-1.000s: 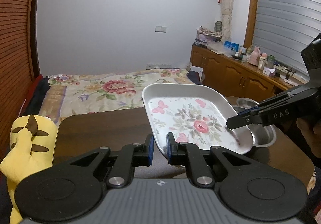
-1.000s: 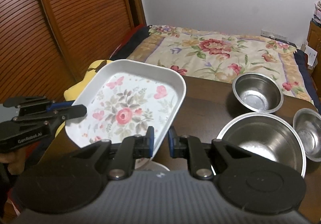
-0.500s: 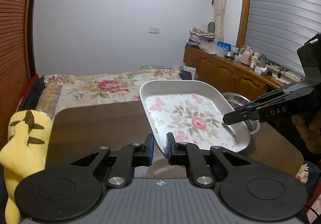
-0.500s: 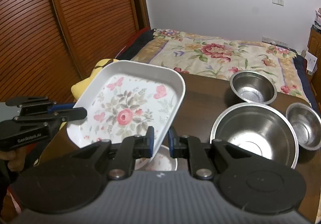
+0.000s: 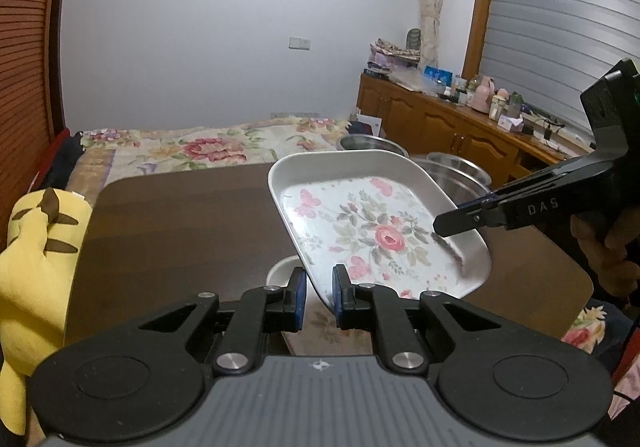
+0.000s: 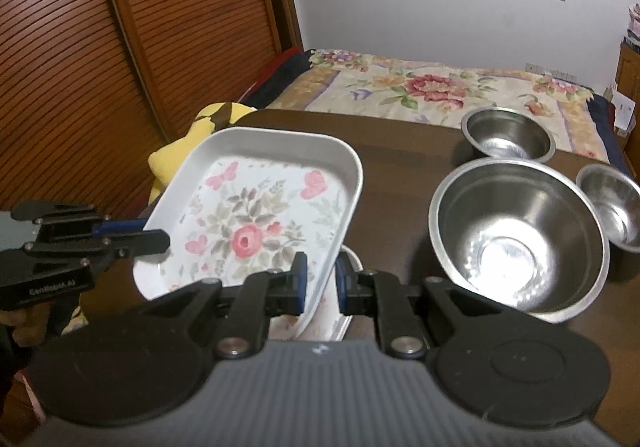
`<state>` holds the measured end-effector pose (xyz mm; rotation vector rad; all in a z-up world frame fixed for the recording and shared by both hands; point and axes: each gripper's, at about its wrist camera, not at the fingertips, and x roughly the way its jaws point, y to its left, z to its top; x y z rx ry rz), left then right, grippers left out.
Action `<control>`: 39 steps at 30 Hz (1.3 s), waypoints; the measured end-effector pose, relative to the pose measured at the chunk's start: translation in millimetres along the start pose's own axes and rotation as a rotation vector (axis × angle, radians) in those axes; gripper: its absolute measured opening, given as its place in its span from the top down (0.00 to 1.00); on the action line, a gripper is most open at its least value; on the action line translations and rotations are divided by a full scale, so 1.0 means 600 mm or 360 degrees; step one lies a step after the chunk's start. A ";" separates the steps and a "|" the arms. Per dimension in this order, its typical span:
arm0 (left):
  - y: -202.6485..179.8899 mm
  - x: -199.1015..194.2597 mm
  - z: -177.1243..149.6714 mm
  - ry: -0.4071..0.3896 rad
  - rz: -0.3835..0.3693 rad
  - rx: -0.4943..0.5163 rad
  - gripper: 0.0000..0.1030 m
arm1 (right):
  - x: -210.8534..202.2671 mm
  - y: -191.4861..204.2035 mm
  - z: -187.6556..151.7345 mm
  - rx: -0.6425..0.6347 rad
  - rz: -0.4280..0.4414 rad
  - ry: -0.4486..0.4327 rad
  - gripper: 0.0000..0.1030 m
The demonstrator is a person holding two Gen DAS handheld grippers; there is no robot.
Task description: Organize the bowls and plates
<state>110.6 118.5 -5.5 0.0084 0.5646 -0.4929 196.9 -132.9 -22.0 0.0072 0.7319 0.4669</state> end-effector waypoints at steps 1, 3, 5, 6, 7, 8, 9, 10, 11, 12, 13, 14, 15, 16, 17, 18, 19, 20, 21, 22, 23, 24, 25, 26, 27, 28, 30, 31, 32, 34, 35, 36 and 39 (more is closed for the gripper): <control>-0.001 0.000 -0.003 0.0006 -0.0001 0.0001 0.86 | 0.000 0.000 -0.004 0.0006 0.0003 0.0002 0.84; -0.001 0.000 -0.009 0.0016 -0.0002 -0.0002 0.86 | 0.000 -0.001 -0.013 0.0019 0.0010 0.0006 0.84; -0.003 0.000 -0.016 0.0026 0.0001 -0.0003 0.86 | 0.001 -0.001 -0.021 0.0029 0.0016 0.0009 0.84; -0.004 -0.002 -0.021 0.0029 0.0003 0.0001 0.86 | 0.002 0.000 -0.025 0.0033 0.0018 0.0011 0.84; -0.005 -0.002 -0.024 0.0035 0.0008 0.0005 0.86 | 0.003 0.001 -0.029 0.0036 0.0019 0.0013 0.84; -0.006 -0.002 -0.028 0.0040 0.0013 0.0007 0.86 | 0.003 0.001 -0.033 0.0041 0.0021 0.0014 0.84; -0.007 -0.001 -0.030 0.0047 0.0019 0.0007 0.86 | 0.004 0.002 -0.036 0.0048 0.0023 0.0017 0.84; -0.009 0.001 -0.032 0.0053 0.0023 0.0008 0.86 | 0.005 0.002 -0.040 0.0049 0.0024 0.0017 0.84; -0.010 0.002 -0.033 0.0060 0.0025 0.0009 0.86 | 0.006 0.003 -0.043 0.0052 0.0023 0.0015 0.84; -0.011 0.005 -0.034 0.0067 0.0025 0.0009 0.86 | 0.007 0.003 -0.047 0.0058 0.0023 0.0012 0.84; -0.009 0.008 -0.036 0.0073 0.0026 0.0008 0.86 | 0.008 0.002 -0.049 0.0066 0.0025 0.0009 0.84; -0.008 0.010 -0.037 0.0078 0.0027 0.0008 0.86 | 0.009 0.001 -0.052 0.0081 0.0029 0.0007 0.84; -0.006 0.014 -0.038 0.0083 0.0030 0.0007 0.86 | 0.010 -0.002 -0.055 0.0095 0.0033 0.0004 0.84; -0.005 0.017 -0.038 0.0087 0.0034 -0.0001 0.86 | 0.011 -0.003 -0.059 0.0116 0.0037 -0.0003 0.84; -0.003 0.020 -0.039 0.0091 0.0037 -0.0011 0.86 | 0.012 -0.005 -0.062 0.0139 0.0043 -0.0013 0.84; -0.003 0.021 -0.041 0.0092 0.0038 -0.0017 0.86 | 0.014 -0.006 -0.067 0.0158 0.0048 -0.0024 0.84; -0.003 0.023 -0.042 0.0094 0.0041 -0.0020 0.86 | 0.016 -0.007 -0.072 0.0175 0.0048 -0.0036 0.84; -0.004 0.023 -0.044 0.0094 0.0048 -0.0017 0.86 | 0.019 -0.009 -0.077 0.0194 0.0045 -0.0044 0.84; -0.006 0.023 -0.045 0.0094 0.0055 -0.0011 0.86 | 0.021 -0.010 -0.080 0.0209 0.0044 -0.0049 0.84; -0.007 0.023 -0.046 0.0094 0.0060 -0.0004 0.86 | 0.023 -0.011 -0.084 0.0226 0.0047 -0.0057 0.84; -0.007 0.023 -0.047 0.0095 0.0061 -0.0002 0.86 | 0.023 -0.014 -0.086 0.0244 0.0054 -0.0066 0.84; -0.009 0.024 -0.047 0.0099 0.0061 -0.0002 0.86 | 0.022 -0.015 -0.087 0.0259 0.0058 -0.0077 0.84; -0.009 0.025 -0.048 0.0102 0.0061 -0.0001 0.86 | 0.021 -0.016 -0.087 0.0268 0.0059 -0.0090 0.84; -0.010 0.026 -0.050 0.0106 0.0065 0.0001 0.86 | 0.019 -0.014 -0.089 0.0268 0.0055 -0.0108 0.84; -0.013 0.027 -0.050 0.0111 0.0071 0.0002 0.86 | 0.017 -0.012 -0.090 0.0263 0.0048 -0.0123 0.84; -0.014 0.030 -0.051 0.0116 0.0076 0.0006 0.86 | 0.016 -0.010 -0.092 0.0257 0.0040 -0.0135 0.84; -0.020 0.032 -0.053 0.0106 0.0103 0.0036 0.86 | 0.015 -0.004 -0.097 0.0239 0.0011 -0.0162 0.84; -0.023 0.033 -0.054 0.0097 0.0128 0.0067 0.86 | 0.016 0.000 -0.098 0.0231 -0.0009 -0.0172 0.84; -0.027 0.034 -0.053 0.0093 0.0155 0.0095 0.86 | 0.016 0.007 -0.101 0.0209 -0.0046 -0.0187 0.84; -0.029 0.036 -0.053 0.0088 0.0183 0.0115 0.86 | 0.017 0.021 -0.106 0.0156 -0.0113 -0.0223 0.84; -0.029 0.037 -0.053 0.0092 0.0182 0.0112 0.86 | 0.017 0.027 -0.108 0.0129 -0.0139 -0.0238 0.84; -0.027 0.038 -0.053 0.0096 0.0180 0.0108 0.86 | 0.018 0.031 -0.111 0.0111 -0.0160 -0.0248 0.84; -0.024 0.041 -0.056 0.0112 0.0177 0.0099 0.86 | 0.020 0.031 -0.118 0.0107 -0.0175 -0.0254 0.84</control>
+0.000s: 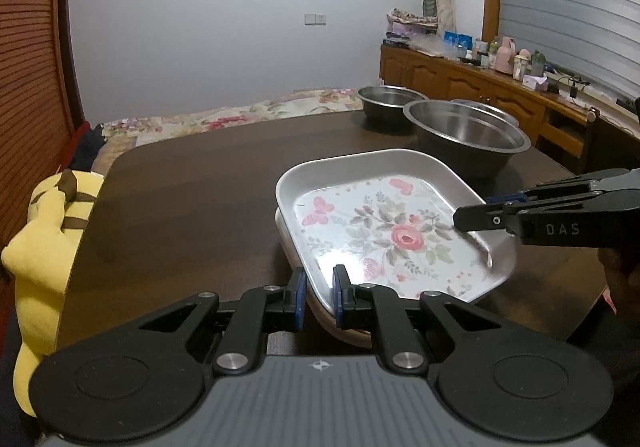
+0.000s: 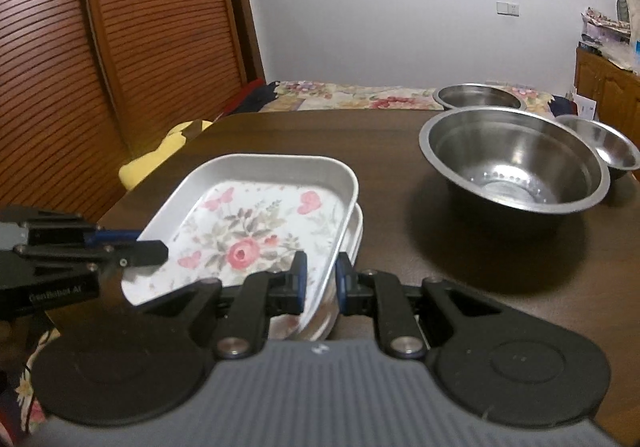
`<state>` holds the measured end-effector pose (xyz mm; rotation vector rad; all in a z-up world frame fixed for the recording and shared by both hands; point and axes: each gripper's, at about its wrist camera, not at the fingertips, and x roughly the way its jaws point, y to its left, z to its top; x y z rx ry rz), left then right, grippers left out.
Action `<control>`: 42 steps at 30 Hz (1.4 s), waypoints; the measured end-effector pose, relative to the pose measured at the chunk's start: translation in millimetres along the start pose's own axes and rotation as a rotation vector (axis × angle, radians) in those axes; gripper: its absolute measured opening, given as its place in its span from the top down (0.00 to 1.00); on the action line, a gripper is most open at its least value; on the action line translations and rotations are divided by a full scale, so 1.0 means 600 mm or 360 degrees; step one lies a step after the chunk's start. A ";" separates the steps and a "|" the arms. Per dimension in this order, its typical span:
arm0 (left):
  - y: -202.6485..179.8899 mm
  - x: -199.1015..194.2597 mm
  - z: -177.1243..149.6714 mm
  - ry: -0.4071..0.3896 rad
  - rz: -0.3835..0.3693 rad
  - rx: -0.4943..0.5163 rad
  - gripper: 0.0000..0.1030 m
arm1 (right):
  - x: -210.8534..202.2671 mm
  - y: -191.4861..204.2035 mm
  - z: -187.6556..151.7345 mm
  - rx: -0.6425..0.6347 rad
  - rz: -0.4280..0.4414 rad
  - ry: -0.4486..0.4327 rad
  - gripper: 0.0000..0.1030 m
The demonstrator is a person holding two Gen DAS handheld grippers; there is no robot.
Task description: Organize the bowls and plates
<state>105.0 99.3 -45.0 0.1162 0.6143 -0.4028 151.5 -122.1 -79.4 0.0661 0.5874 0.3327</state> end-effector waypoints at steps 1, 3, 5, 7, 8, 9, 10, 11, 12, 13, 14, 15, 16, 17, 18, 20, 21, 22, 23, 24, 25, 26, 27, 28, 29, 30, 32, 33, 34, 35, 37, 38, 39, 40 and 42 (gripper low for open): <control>0.000 0.002 -0.001 0.0001 0.0002 -0.0002 0.85 | -0.001 0.000 -0.001 -0.0002 -0.0002 -0.0010 0.84; -0.001 0.003 -0.003 -0.0005 0.0015 -0.0002 0.85 | -0.002 0.003 -0.001 -0.0025 -0.0018 -0.0023 0.84; -0.002 0.006 -0.005 -0.0004 0.0028 0.0002 0.85 | -0.001 0.007 -0.002 -0.0053 -0.0034 -0.0036 0.84; -0.004 0.009 -0.008 0.0000 0.0038 0.0012 0.84 | -0.002 0.009 -0.003 -0.0070 -0.0047 -0.0054 0.84; -0.005 0.010 -0.008 0.0003 0.0039 0.0013 0.83 | 0.000 0.011 -0.004 -0.0074 -0.0050 -0.0060 0.84; -0.006 0.010 -0.009 0.0000 0.0041 0.0018 0.83 | 0.000 0.012 -0.005 -0.0078 -0.0054 -0.0068 0.84; -0.007 0.011 -0.008 -0.0002 0.0043 0.0026 0.83 | 0.000 0.012 -0.006 -0.0081 -0.0057 -0.0073 0.83; -0.007 0.012 -0.008 -0.0002 0.0045 0.0027 0.82 | 0.000 0.012 -0.007 -0.0079 -0.0064 -0.0072 0.82; -0.007 0.013 -0.008 -0.0004 0.0045 0.0028 0.82 | 0.002 0.010 -0.006 -0.0071 -0.0068 -0.0068 0.82; -0.008 0.013 -0.008 -0.0005 0.0042 0.0025 0.81 | 0.004 0.007 -0.006 -0.0061 -0.0064 -0.0066 0.82; -0.008 0.013 -0.009 -0.0005 0.0039 0.0021 0.81 | 0.005 0.005 -0.006 -0.0052 -0.0060 -0.0062 0.82; -0.007 0.015 -0.009 -0.0005 0.0039 0.0018 0.81 | 0.007 0.004 -0.007 -0.0045 -0.0057 -0.0058 0.82; -0.006 0.015 -0.010 -0.0005 0.0039 0.0016 0.81 | 0.008 0.004 -0.007 -0.0042 -0.0055 -0.0056 0.82; -0.006 0.016 -0.010 -0.0005 0.0040 0.0013 0.81 | 0.009 0.003 -0.009 -0.0043 -0.0056 -0.0055 0.82; -0.006 0.016 -0.011 -0.0005 0.0040 0.0010 0.80 | 0.010 0.003 -0.010 -0.0041 -0.0057 -0.0054 0.82; -0.006 0.015 -0.013 -0.0003 0.0035 0.0002 0.80 | 0.012 0.004 -0.012 -0.0040 -0.0059 -0.0052 0.82; -0.005 0.016 -0.012 0.0001 0.0029 -0.0003 0.80 | 0.014 0.003 -0.011 -0.0038 -0.0056 -0.0046 0.82; -0.004 0.017 -0.012 0.0006 0.0025 -0.0004 0.81 | 0.014 0.001 -0.011 -0.0033 -0.0049 -0.0041 0.82; -0.003 0.017 -0.010 0.0008 0.0023 -0.0005 0.80 | 0.013 -0.001 -0.011 -0.0021 -0.0039 -0.0041 0.82; -0.003 0.017 -0.008 0.0007 0.0021 -0.0007 0.80 | 0.011 -0.004 -0.010 -0.0005 -0.0026 -0.0044 0.82; 0.000 0.016 -0.005 0.0006 0.0021 -0.0011 0.80 | 0.007 -0.007 -0.009 0.0010 -0.0010 -0.0055 0.82; 0.002 0.014 -0.002 0.0002 0.0023 -0.0015 0.78 | 0.003 -0.010 -0.008 0.0016 0.0000 -0.0065 0.82; 0.003 0.011 0.001 -0.0008 0.0022 -0.0017 0.77 | -0.003 -0.012 -0.004 0.0015 0.0002 -0.0079 0.82; 0.004 0.008 0.006 -0.0020 0.0023 -0.0022 0.74 | -0.009 -0.017 -0.001 0.0010 0.0000 -0.0095 0.82; 0.005 0.004 0.012 -0.0032 0.0028 -0.0027 0.72 | -0.016 -0.020 0.002 0.0004 -0.0006 -0.0114 0.82; 0.005 0.000 0.016 -0.0041 0.0033 -0.0030 0.71 | -0.024 -0.026 0.006 0.0003 -0.0011 -0.0133 0.82; 0.004 -0.006 0.031 -0.0071 0.0043 -0.0032 0.67 | -0.040 -0.042 0.016 0.0018 -0.0016 -0.0171 0.82; 0.003 -0.007 0.039 -0.0084 0.0043 -0.0037 0.66 | -0.048 -0.051 0.021 0.0027 -0.0020 -0.0190 0.82; 0.001 -0.008 0.046 -0.0094 0.0038 -0.0040 0.63 | -0.056 -0.061 0.026 0.0032 -0.0030 -0.0211 0.81; -0.001 -0.007 0.055 -0.0107 0.0033 -0.0040 0.61 | -0.063 -0.070 0.032 0.0031 -0.0041 -0.0233 0.79; -0.006 -0.002 0.070 -0.0123 0.0027 -0.0039 0.61 | -0.077 -0.090 0.040 0.0031 -0.0075 -0.0276 0.78; -0.009 0.002 0.078 -0.0129 0.0023 -0.0040 0.61 | -0.083 -0.100 0.045 0.0030 -0.0089 -0.0293 0.77; -0.010 0.006 0.085 -0.0134 0.0020 -0.0044 0.60 | -0.087 -0.110 0.048 0.0028 -0.0102 -0.0306 0.77; -0.013 0.013 0.094 -0.0140 0.0015 -0.0052 0.59 | -0.091 -0.122 0.053 0.0024 -0.0125 -0.0321 0.77; -0.020 0.026 0.111 -0.0142 0.0009 -0.0072 0.59 | -0.095 -0.141 0.060 0.0023 -0.0160 -0.0348 0.73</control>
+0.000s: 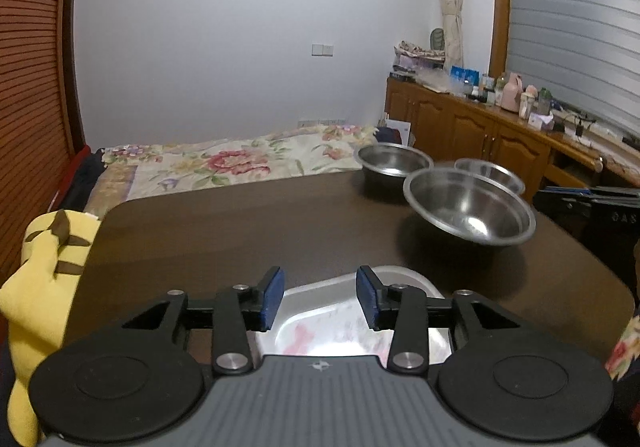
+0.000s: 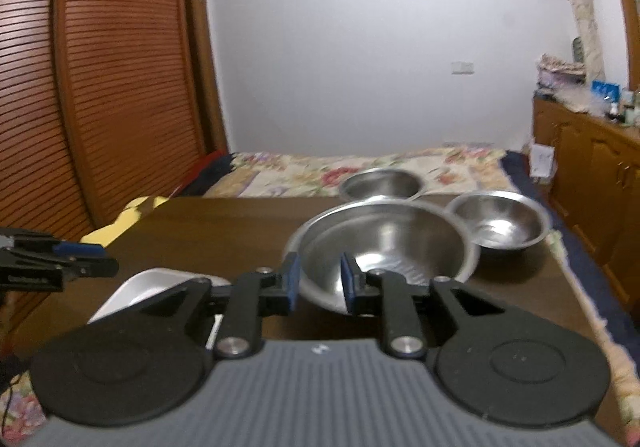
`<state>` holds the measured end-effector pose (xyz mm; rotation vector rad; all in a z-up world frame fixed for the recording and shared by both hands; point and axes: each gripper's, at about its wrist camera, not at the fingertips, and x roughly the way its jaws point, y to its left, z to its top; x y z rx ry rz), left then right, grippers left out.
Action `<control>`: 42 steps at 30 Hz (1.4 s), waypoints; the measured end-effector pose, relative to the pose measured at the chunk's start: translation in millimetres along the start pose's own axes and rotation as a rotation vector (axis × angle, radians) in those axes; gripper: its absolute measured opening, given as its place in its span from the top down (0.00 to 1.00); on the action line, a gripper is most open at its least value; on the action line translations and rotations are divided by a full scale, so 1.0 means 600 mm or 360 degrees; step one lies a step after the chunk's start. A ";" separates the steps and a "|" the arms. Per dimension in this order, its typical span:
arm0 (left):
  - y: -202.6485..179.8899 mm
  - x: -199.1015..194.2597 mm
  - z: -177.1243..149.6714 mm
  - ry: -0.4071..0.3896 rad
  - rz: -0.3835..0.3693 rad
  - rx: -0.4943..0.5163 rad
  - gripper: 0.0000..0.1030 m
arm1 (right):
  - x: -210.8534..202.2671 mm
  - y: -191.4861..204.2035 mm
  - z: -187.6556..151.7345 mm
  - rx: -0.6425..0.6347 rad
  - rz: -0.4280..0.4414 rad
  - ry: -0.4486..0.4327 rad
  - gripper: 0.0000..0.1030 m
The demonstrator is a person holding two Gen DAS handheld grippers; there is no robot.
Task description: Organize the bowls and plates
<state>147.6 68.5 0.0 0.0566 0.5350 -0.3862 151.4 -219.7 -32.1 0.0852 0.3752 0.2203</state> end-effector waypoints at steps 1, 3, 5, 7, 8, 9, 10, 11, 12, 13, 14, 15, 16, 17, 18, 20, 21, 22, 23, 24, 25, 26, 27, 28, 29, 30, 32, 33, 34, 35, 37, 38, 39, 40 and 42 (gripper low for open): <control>-0.005 0.007 0.006 0.0002 0.0006 -0.0004 0.59 | 0.000 -0.011 0.003 0.0001 -0.0008 -0.0012 0.69; -0.021 0.020 0.017 -0.0003 0.0029 0.0013 0.59 | 0.002 -0.028 0.006 0.0001 -0.0025 -0.0033 0.59; -0.039 0.031 0.026 -0.0012 0.0025 0.0021 0.58 | 0.007 -0.047 0.008 -0.0006 -0.0053 -0.0046 0.58; -0.054 0.042 0.035 -0.0014 0.0002 0.0016 0.57 | 0.013 -0.066 0.005 -0.0007 -0.0079 -0.0044 0.54; -0.063 0.050 0.039 -0.0014 -0.0004 0.0016 0.57 | 0.016 -0.074 0.004 0.0000 -0.0084 -0.0047 0.52; -0.071 0.058 0.042 -0.0011 -0.0008 0.0016 0.57 | 0.020 -0.083 0.003 0.0017 -0.0086 -0.0045 0.51; -0.078 0.066 0.045 -0.0008 -0.0014 0.0015 0.57 | 0.025 -0.094 0.002 0.0036 -0.0083 -0.0039 0.51; -0.085 0.073 0.046 -0.0007 -0.0021 0.0012 0.57 | 0.030 -0.101 0.000 0.0050 -0.0078 -0.0031 0.51; -0.094 0.081 0.049 -0.0005 -0.0029 0.0008 0.57 | 0.037 -0.108 -0.002 0.0057 -0.0072 -0.0024 0.51; -0.100 0.087 0.049 -0.0001 -0.0036 0.0004 0.57 | 0.043 -0.112 -0.003 0.0055 -0.0069 -0.0019 0.51; -0.105 0.093 0.050 0.0003 -0.0045 0.0000 0.57 | 0.051 -0.118 -0.007 0.0051 -0.0069 -0.0013 0.51; -0.112 0.101 0.052 0.0012 -0.0053 -0.0005 0.57 | 0.058 -0.123 -0.008 0.0052 -0.0068 -0.0008 0.51; -0.116 0.107 0.054 0.0022 -0.0058 -0.0012 0.57 | 0.063 -0.126 -0.009 0.0057 -0.0065 -0.0005 0.51; -0.120 0.114 0.056 0.0032 -0.0063 -0.0020 0.57 | 0.073 -0.131 -0.010 0.0069 -0.0055 0.0002 0.51; -0.125 0.121 0.059 0.0043 -0.0065 -0.0030 0.57 | 0.077 -0.137 -0.011 0.0080 -0.0041 0.0008 0.51; -0.129 0.131 0.064 0.0059 -0.0062 -0.0053 0.57 | 0.086 -0.148 -0.010 0.0101 -0.0015 0.0019 0.51; -0.131 0.135 0.066 0.0065 -0.0068 -0.0066 0.57 | 0.090 -0.152 -0.010 0.0111 -0.0003 0.0023 0.51; -0.134 0.137 0.068 0.0069 -0.0073 -0.0080 0.57 | 0.094 -0.156 -0.010 0.0121 0.0011 0.0027 0.51; -0.135 0.141 0.069 0.0074 -0.0076 -0.0095 0.57 | 0.095 -0.160 -0.010 0.0130 0.0024 0.0032 0.51; -0.136 0.144 0.071 0.0079 -0.0078 -0.0110 0.57 | 0.098 -0.162 -0.010 0.0143 0.0038 0.0038 0.51; -0.135 0.147 0.072 0.0082 -0.0082 -0.0123 0.57 | 0.101 -0.164 -0.010 0.0149 0.0051 0.0044 0.51; -0.137 0.150 0.074 0.0085 -0.0084 -0.0131 0.57 | 0.105 -0.166 -0.010 0.0156 0.0066 0.0051 0.51; -0.137 0.154 0.074 0.0087 -0.0080 -0.0134 0.57 | 0.109 -0.168 -0.010 0.0160 0.0079 0.0058 0.51; -0.141 0.158 0.075 0.0089 -0.0076 -0.0133 0.57 | 0.113 -0.168 -0.011 0.0162 0.0091 0.0065 0.51; -0.143 0.162 0.076 0.0092 -0.0072 -0.0134 0.57 | 0.116 -0.169 -0.011 0.0162 0.0102 0.0072 0.51; -0.143 0.166 0.076 0.0099 -0.0072 -0.0138 0.57 | 0.119 -0.169 -0.011 0.0163 0.0112 0.0077 0.51; -0.144 0.174 0.077 0.0111 -0.0066 -0.0154 0.57 | 0.125 -0.171 -0.011 0.0161 0.0125 0.0089 0.51; -0.142 0.179 0.078 0.0121 -0.0061 -0.0167 0.57 | 0.128 -0.173 -0.011 0.0164 0.0132 0.0100 0.51; -0.141 0.184 0.078 0.0135 -0.0057 -0.0187 0.57 | 0.132 -0.173 -0.012 0.0170 0.0140 0.0111 0.51; -0.139 0.188 0.078 0.0149 -0.0060 -0.0209 0.59 | 0.133 -0.174 -0.013 0.0175 0.0145 0.0119 0.51; -0.140 0.194 0.077 0.0158 -0.0072 -0.0224 0.62 | 0.136 -0.172 -0.014 0.0176 0.0153 0.0135 0.51; -0.141 0.197 0.077 0.0164 -0.0071 -0.0223 0.62 | 0.136 -0.171 -0.014 0.0170 0.0153 0.0136 0.51; -0.142 0.200 0.077 0.0172 -0.0068 -0.0219 0.62 | 0.136 -0.170 -0.013 0.0165 0.0152 0.0136 0.51; -0.143 0.203 0.076 0.0181 -0.0074 -0.0219 0.64 | 0.138 -0.171 -0.012 0.0165 0.0149 0.0135 0.51; -0.141 0.211 0.078 0.0200 -0.0095 -0.0228 0.67 | 0.140 -0.172 -0.012 0.0167 0.0139 0.0139 0.51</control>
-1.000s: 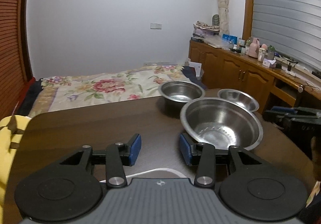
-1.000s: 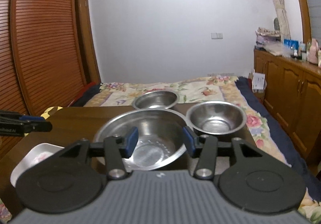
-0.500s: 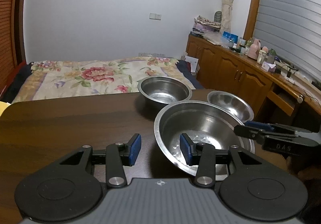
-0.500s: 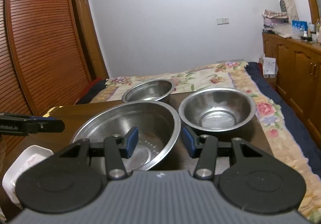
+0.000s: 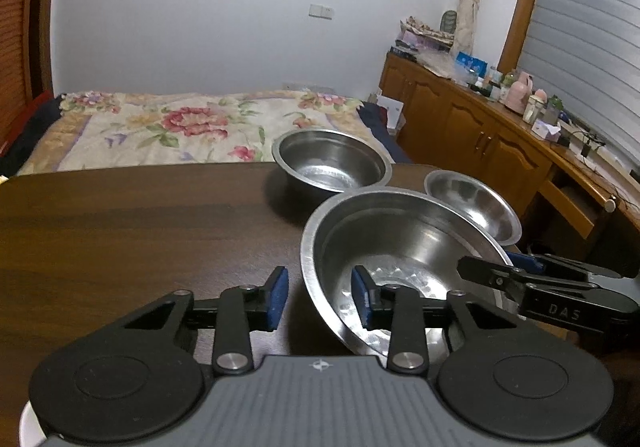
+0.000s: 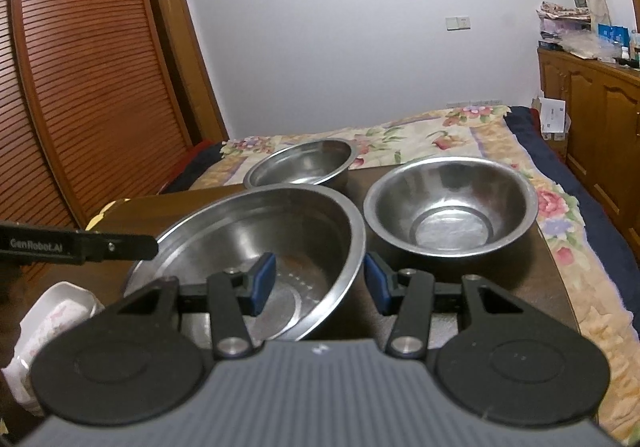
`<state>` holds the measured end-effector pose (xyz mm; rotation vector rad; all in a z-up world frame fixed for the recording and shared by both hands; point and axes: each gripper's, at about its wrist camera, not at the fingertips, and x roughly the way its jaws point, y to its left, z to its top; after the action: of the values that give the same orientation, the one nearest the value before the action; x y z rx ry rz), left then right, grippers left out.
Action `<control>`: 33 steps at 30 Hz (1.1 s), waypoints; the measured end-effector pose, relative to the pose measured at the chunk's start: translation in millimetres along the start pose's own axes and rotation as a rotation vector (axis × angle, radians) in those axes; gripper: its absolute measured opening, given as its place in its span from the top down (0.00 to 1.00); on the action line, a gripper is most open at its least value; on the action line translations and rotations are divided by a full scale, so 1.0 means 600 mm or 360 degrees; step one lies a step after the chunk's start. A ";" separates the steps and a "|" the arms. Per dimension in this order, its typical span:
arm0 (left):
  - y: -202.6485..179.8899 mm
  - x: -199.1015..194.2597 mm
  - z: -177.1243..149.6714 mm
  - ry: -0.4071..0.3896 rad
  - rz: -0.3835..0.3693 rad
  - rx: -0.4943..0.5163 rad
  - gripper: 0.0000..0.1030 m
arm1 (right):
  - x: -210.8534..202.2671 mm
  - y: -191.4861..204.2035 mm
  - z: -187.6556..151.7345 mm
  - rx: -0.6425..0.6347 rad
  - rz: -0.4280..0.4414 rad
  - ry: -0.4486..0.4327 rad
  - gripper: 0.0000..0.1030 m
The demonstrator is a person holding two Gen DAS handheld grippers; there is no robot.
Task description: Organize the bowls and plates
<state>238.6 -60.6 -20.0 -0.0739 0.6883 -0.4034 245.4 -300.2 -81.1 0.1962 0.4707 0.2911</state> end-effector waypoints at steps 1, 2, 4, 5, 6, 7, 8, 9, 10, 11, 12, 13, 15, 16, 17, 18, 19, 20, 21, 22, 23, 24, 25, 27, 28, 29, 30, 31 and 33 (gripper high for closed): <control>0.000 0.002 0.001 0.0005 -0.0005 -0.0002 0.68 | 0.002 -0.001 0.000 0.0004 -0.0004 0.0004 0.51; 0.001 0.004 0.000 0.0008 -0.0005 -0.0001 0.68 | 0.005 -0.002 0.000 0.0010 -0.0008 0.0010 0.51; 0.001 0.009 0.001 0.0015 -0.0008 -0.0003 0.72 | 0.008 -0.002 0.000 0.0012 -0.0012 0.0022 0.52; 0.001 0.010 0.001 0.0021 -0.0010 -0.0006 0.73 | 0.010 -0.001 0.000 0.0012 -0.0016 0.0026 0.55; 0.002 0.011 0.001 0.0022 -0.0011 -0.0010 0.73 | 0.011 -0.001 0.000 0.0015 -0.0016 0.0029 0.57; 0.003 0.012 0.000 0.0023 -0.0008 -0.0010 0.77 | 0.012 -0.001 0.000 0.0020 -0.0011 0.0034 0.59; 0.002 0.013 0.000 0.0031 0.0008 -0.0001 0.83 | 0.013 -0.001 0.000 0.0026 -0.0005 0.0041 0.62; 0.002 0.014 -0.001 0.0038 0.0017 0.0011 0.83 | 0.015 -0.003 0.000 0.0034 -0.0001 0.0048 0.62; 0.003 0.014 0.000 0.0036 0.0012 0.0004 0.84 | 0.015 -0.003 0.000 0.0042 0.0002 0.0052 0.63; 0.005 0.014 0.000 0.0035 0.0010 -0.0007 0.84 | 0.015 -0.003 0.000 0.0049 0.0009 0.0059 0.66; 0.006 0.014 0.000 0.0034 0.0005 -0.0012 0.84 | 0.016 -0.002 -0.001 0.0051 0.0009 0.0070 0.68; 0.006 0.013 -0.001 0.0033 0.0005 -0.0013 0.84 | 0.017 -0.002 -0.001 0.0050 0.0005 0.0077 0.69; 0.005 0.012 -0.001 0.0034 0.0004 -0.0010 0.84 | 0.018 -0.001 -0.001 0.0060 0.0001 0.0083 0.72; 0.006 0.011 -0.002 0.0036 -0.0002 -0.0013 0.84 | 0.017 0.000 -0.002 0.0069 0.0002 0.0086 0.72; 0.006 0.011 -0.001 0.0040 -0.0006 -0.0020 0.84 | 0.016 -0.001 -0.002 0.0079 0.0004 0.0088 0.73; 0.006 0.010 -0.001 0.0040 -0.0008 -0.0020 0.84 | 0.015 -0.002 -0.002 0.0092 0.0004 0.0088 0.73; 0.006 0.008 -0.002 0.0036 -0.0010 -0.0018 0.84 | 0.012 -0.002 -0.003 0.0101 0.0004 0.0084 0.74; 0.007 0.004 -0.002 0.0029 -0.0015 -0.0017 0.84 | 0.009 -0.001 -0.002 0.0104 0.0002 0.0079 0.75; 0.007 0.001 -0.003 0.0023 -0.0020 -0.0014 0.84 | 0.004 0.002 -0.002 0.0106 -0.0001 0.0073 0.76; 0.007 -0.003 -0.004 0.0018 -0.0023 -0.0009 0.84 | 0.001 0.004 -0.001 0.0105 -0.0005 0.0068 0.76; 0.007 -0.007 -0.004 0.0010 -0.0027 0.0000 0.84 | -0.006 0.008 -0.001 0.0103 -0.0008 0.0060 0.76; 0.007 -0.011 -0.004 0.0003 -0.0030 0.0007 0.84 | -0.011 0.010 0.000 0.0103 -0.0009 0.0050 0.76; 0.006 -0.016 -0.005 -0.0004 -0.0037 0.0013 0.84 | -0.019 0.013 0.000 0.0103 -0.0007 0.0037 0.76; 0.003 -0.027 -0.006 -0.0017 -0.0051 0.0022 0.84 | -0.030 0.018 0.001 0.0097 -0.0015 0.0019 0.76; 0.002 -0.032 -0.008 -0.0025 -0.0055 0.0030 0.84 | -0.036 0.019 0.001 0.0096 -0.0019 0.0011 0.76; 0.000 -0.038 -0.010 -0.0033 -0.0058 0.0036 0.83 | -0.042 0.020 0.001 0.0102 -0.0019 0.0004 0.76; -0.002 -0.044 -0.012 -0.0040 -0.0061 0.0041 0.83 | -0.043 0.020 0.001 0.0109 -0.0020 0.0000 0.76; -0.004 -0.049 -0.014 -0.0048 -0.0065 0.0045 0.83 | -0.049 0.021 -0.001 0.0114 -0.0020 -0.0005 0.76; -0.007 -0.060 -0.020 -0.0061 -0.0072 0.0049 0.83 | -0.054 0.024 -0.003 0.0117 -0.0024 -0.0010 0.76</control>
<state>204.5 -49.7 -6.6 -0.0679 0.6437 -0.4546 213.8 -296.7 -65.5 0.2652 0.4769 0.2588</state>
